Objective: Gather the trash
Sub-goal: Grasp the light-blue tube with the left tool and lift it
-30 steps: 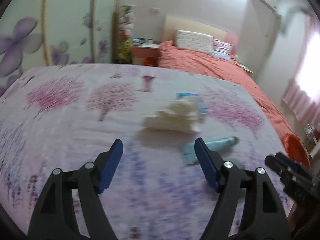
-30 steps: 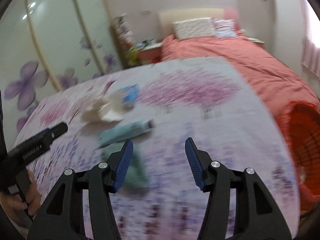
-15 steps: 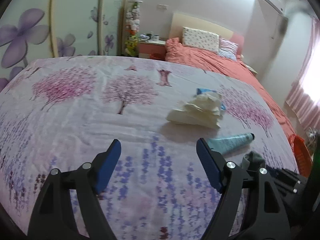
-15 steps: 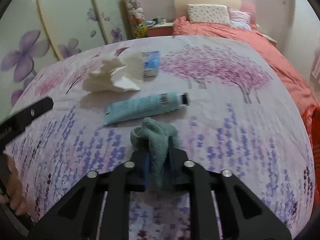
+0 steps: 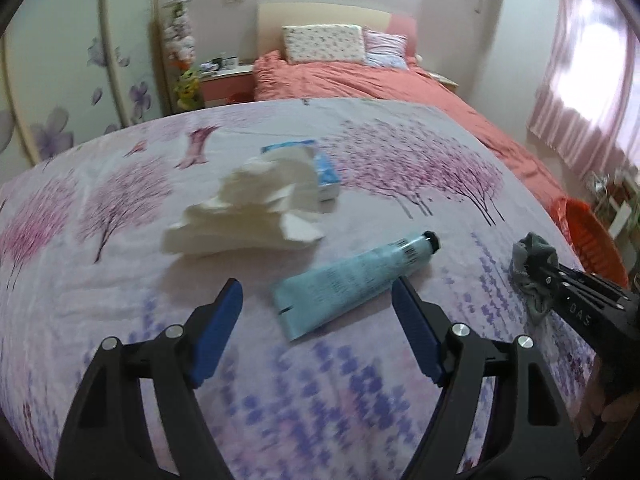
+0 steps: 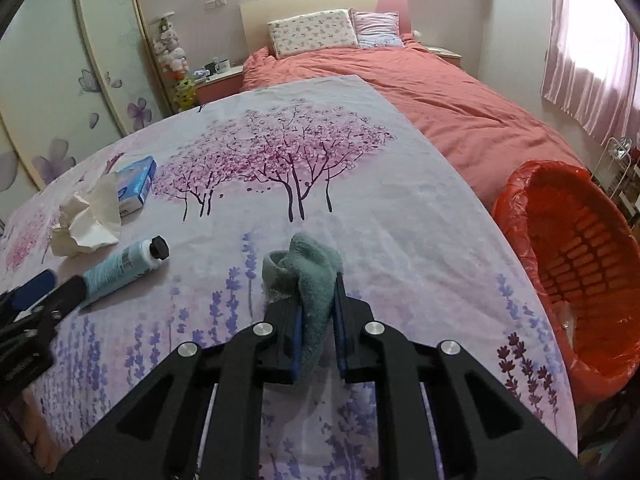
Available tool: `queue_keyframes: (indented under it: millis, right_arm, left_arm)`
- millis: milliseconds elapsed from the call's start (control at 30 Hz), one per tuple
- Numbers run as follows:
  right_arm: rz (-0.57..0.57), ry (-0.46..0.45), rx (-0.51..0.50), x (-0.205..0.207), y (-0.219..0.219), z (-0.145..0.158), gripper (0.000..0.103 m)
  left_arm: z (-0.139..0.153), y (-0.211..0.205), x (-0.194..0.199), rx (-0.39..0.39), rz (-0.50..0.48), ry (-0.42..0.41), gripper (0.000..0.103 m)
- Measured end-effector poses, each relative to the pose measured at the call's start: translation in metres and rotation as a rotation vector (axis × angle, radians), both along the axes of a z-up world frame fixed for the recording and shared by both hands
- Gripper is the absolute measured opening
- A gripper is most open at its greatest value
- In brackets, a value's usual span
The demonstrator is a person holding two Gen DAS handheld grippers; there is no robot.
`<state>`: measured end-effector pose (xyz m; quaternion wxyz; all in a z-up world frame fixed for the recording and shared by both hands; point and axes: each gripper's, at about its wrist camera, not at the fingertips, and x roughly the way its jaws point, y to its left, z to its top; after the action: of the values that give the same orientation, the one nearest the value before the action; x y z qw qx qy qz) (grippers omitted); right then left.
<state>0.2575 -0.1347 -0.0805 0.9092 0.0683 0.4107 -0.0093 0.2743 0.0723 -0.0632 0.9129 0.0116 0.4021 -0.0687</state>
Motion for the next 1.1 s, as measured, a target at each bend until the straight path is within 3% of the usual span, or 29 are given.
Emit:
queue_keyframes:
  millis: [267,467,533,700,767,900,1100]
  right_arm:
    - [0.006,0.011,0.017,0.003,-0.005,-0.002,0.014]
    - [0.006,0.011,0.022,0.004,-0.006,-0.003,0.014]
    - [0.006,0.011,0.033,0.004,-0.008,-0.003,0.014]
    - [0.006,0.012,0.047,0.003,-0.010,-0.005,0.014]
    - [0.006,0.012,0.046,0.003,-0.010,-0.005,0.014]
    - [0.006,0.012,0.047,0.003,-0.011,-0.005,0.014]
    - [0.006,0.012,0.049,0.003,-0.011,-0.004,0.014]
  left_arm:
    - [-0.006,-0.020,0.022,0.087,-0.056,0.005,0.076]
    - [-0.017,-0.032,0.026,0.112,-0.126,0.051,0.064]
    - [-0.018,-0.031,0.027,0.087,-0.129,0.067,0.053]
    - [-0.017,-0.029,0.026,0.048,-0.069,0.108,0.041]
    - [-0.015,-0.028,0.024,0.009,-0.069,0.127,0.041]
    - [-0.014,-0.027,0.029,-0.037,-0.037,0.127,0.051]
    - [-0.014,-0.037,0.042,-0.049,-0.016,0.111,0.049]
